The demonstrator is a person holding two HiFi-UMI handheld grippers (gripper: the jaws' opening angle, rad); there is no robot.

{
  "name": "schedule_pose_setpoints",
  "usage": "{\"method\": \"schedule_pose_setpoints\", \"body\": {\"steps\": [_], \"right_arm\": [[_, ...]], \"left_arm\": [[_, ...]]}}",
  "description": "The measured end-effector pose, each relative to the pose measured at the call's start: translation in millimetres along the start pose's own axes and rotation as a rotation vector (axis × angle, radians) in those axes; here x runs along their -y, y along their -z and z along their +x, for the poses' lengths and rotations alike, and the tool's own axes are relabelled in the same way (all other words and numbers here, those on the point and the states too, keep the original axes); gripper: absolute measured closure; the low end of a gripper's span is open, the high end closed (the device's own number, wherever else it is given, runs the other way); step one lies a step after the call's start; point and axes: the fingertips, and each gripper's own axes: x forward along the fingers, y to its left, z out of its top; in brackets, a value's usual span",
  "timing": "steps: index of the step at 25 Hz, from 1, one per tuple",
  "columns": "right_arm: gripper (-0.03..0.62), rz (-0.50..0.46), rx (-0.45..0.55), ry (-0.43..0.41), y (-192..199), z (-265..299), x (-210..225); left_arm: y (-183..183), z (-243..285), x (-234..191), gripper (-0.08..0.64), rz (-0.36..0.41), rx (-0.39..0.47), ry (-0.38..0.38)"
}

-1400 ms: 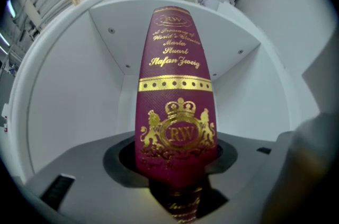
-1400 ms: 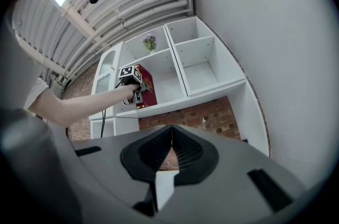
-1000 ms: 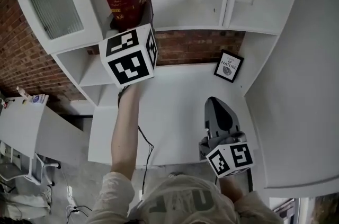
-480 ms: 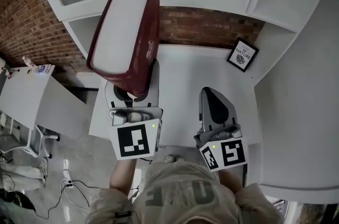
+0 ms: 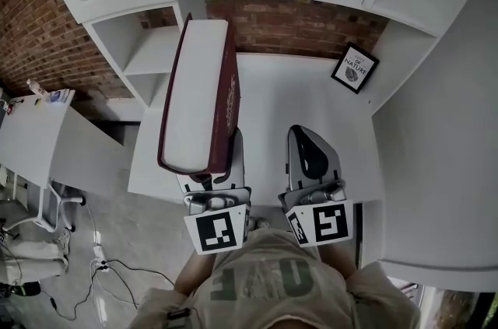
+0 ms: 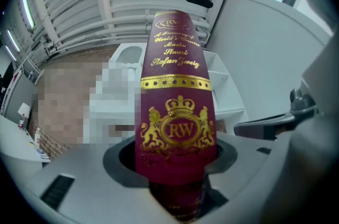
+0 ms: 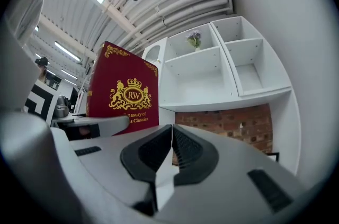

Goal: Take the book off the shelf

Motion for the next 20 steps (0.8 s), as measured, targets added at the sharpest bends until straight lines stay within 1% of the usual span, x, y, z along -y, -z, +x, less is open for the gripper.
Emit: {"method": "schedule_pose_setpoints", "body": {"steps": [5, 10, 20], "right_arm": [[0.577, -0.052, -0.022, 0.012, 5, 3, -2], [0.577, -0.021, -0.028, 0.029, 8, 4, 2], [0.577, -0.018, -0.042, 0.045, 12, 4, 7]], "left_arm": [[-2, 4, -2, 0.308, 0.001, 0.003, 0.008], [-1, 5, -5, 0.308, 0.004, -0.001, 0.012], [0, 6, -5, 0.308, 0.003, -0.008, 0.015]]}}
